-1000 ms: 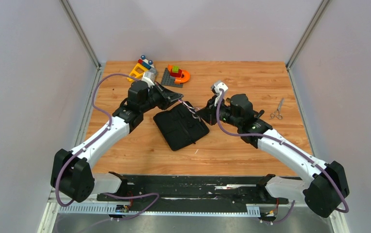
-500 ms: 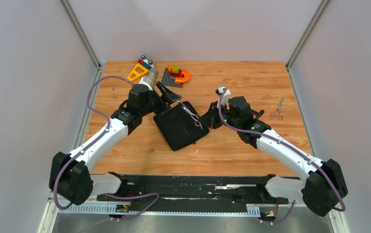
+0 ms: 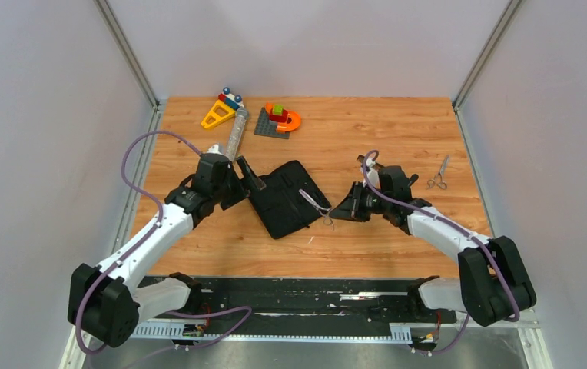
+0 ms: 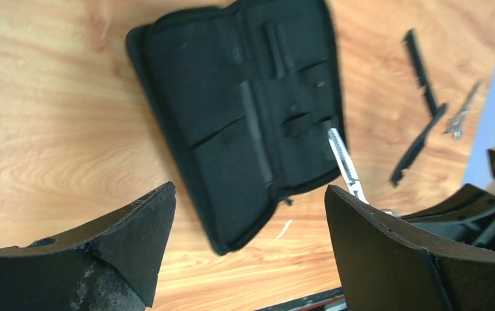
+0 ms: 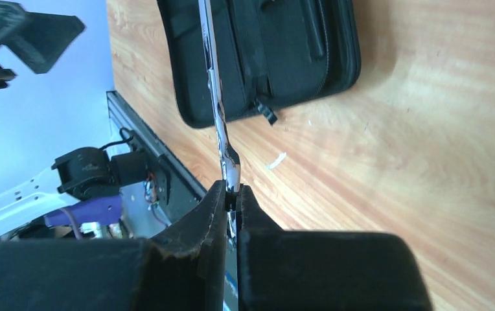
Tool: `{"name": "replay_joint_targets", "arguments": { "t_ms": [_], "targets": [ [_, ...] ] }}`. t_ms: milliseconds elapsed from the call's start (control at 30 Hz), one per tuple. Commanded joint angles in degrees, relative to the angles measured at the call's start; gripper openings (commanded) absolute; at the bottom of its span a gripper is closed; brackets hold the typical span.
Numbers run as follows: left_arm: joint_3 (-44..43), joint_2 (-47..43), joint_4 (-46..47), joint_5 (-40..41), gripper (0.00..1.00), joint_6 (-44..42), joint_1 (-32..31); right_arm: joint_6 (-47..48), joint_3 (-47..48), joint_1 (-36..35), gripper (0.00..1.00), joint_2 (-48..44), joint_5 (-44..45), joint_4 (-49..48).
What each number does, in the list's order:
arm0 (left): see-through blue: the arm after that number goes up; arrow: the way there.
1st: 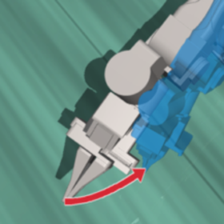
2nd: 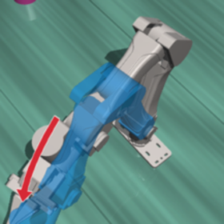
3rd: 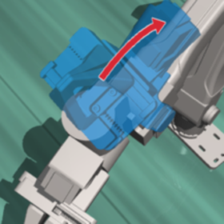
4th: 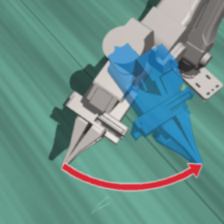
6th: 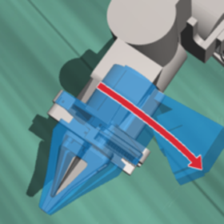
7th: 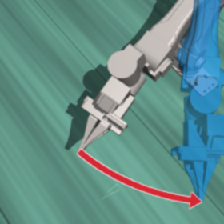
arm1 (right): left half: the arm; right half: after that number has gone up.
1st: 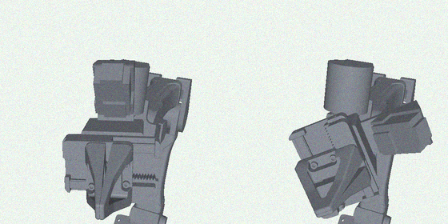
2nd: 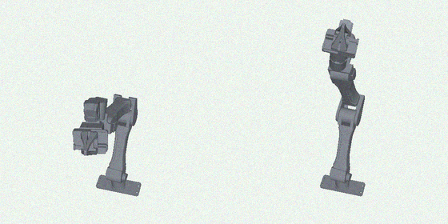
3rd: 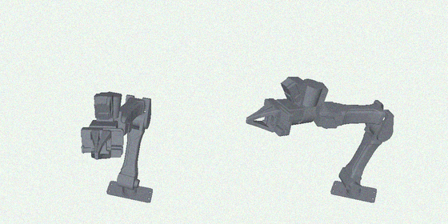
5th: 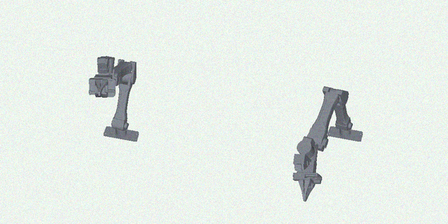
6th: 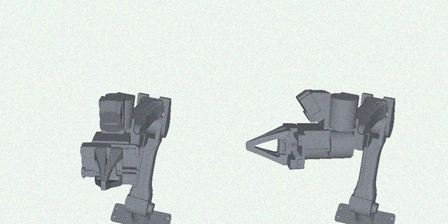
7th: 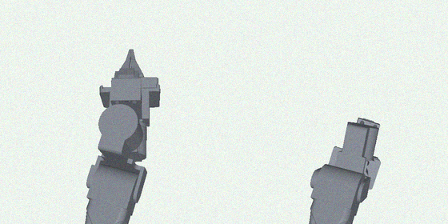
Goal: Sort the hair-cutting tools
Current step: Place the scissors in the hairdressing tool bag.
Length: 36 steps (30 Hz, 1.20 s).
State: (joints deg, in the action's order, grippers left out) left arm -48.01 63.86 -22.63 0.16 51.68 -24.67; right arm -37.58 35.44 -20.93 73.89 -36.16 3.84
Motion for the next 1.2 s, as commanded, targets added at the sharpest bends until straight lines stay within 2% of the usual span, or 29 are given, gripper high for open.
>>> {"name": "replay_joint_targets", "arguments": {
  "t_ms": [0, 200, 533, 767, 933, 1167],
  "targets": [
    [3.86, 0.07, -1.64, 0.45, 0.92, -1.67, 0.14, -4.68, -3.62, 1.71, 0.00, 0.27, -6.99, -7.08],
    [7.78, 2.96, 2.89, -2.08, 0.90, 0.34, 0.19, -6.48, -6.02, 2.80, 0.00, 3.04, -8.59, -10.82],
    [7.75, 11.48, 8.65, -6.04, 0.88, 0.95, 0.14, -11.62, -10.14, 5.51, 0.00, 7.82, -10.92, -18.42],
    [6.61, 18.16, 11.11, -9.33, 0.83, 1.56, 0.15, -11.92, -10.58, 6.22, 0.00, 9.52, -11.20, -20.32],
    [6.84, 21.06, 11.45, -11.15, 0.72, 1.73, 0.14, -12.53, -10.35, 6.38, 0.00, 11.83, -11.77, -22.34],
    [6.95, 22.62, 12.98, -12.81, 0.48, 2.66, -0.33, -13.92, -9.59, 6.42, 0.00, 16.62, -13.54, -25.83]
  ]
}}
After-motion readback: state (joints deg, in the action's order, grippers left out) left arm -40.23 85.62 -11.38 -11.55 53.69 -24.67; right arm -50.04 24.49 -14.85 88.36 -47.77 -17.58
